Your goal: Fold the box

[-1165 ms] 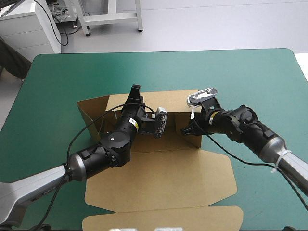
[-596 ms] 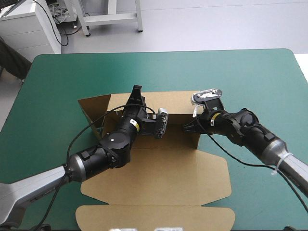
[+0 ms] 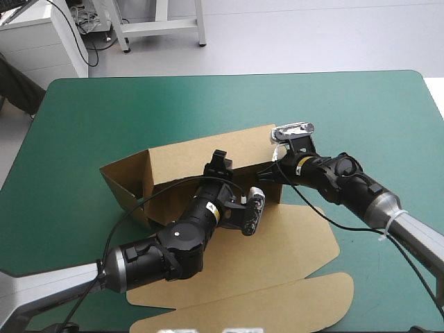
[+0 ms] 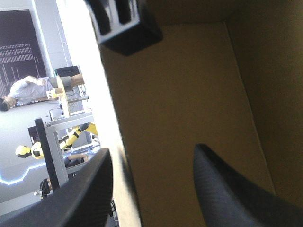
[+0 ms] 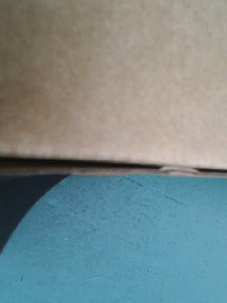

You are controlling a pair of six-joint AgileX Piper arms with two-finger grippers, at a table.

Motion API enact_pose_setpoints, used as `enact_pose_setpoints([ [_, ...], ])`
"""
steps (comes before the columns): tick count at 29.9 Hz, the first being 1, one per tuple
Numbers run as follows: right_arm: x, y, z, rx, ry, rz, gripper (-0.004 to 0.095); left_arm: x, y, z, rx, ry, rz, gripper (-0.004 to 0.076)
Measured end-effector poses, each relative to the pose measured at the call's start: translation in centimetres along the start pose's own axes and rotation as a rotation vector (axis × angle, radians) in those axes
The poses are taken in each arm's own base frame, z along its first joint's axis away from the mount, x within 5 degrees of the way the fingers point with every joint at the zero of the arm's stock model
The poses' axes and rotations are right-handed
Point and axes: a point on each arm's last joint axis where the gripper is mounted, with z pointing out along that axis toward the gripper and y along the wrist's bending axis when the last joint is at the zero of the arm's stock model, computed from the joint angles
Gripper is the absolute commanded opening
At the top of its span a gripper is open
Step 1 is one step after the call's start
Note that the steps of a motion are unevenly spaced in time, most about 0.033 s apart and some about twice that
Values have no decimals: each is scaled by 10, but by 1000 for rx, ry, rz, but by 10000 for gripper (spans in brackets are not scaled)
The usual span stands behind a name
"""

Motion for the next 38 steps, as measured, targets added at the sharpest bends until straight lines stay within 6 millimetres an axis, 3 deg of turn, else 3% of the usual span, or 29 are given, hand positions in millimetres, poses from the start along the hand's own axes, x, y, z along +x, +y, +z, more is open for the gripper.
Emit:
enact_pose_setpoints([
  [11, -10, -3, 0, 16, 16, 10, -15, -7, -9, -35, -15, 138, -6, 387],
  [18, -17, -5, -4, 41, 59, 4, -15, 12, 14, -43, -85, 111, -72, 387],
  [27, -23, -11, -41, 137, 188, -23, -15, 77, 91, -39, -197, 183, -400, 379],
  [30, -34, -14, -56, 173, 205, -22, -15, 106, 110, -36, -204, 226, -540, 278],
  [35, -53, -29, -77, 220, 199, 2, -15, 157, 116, -28, -153, 319, -827, -2],
  [38, -63, -42, -88, 246, 195, 12, -15, 193, 110, -25, -112, 400, -1015, -4],
])
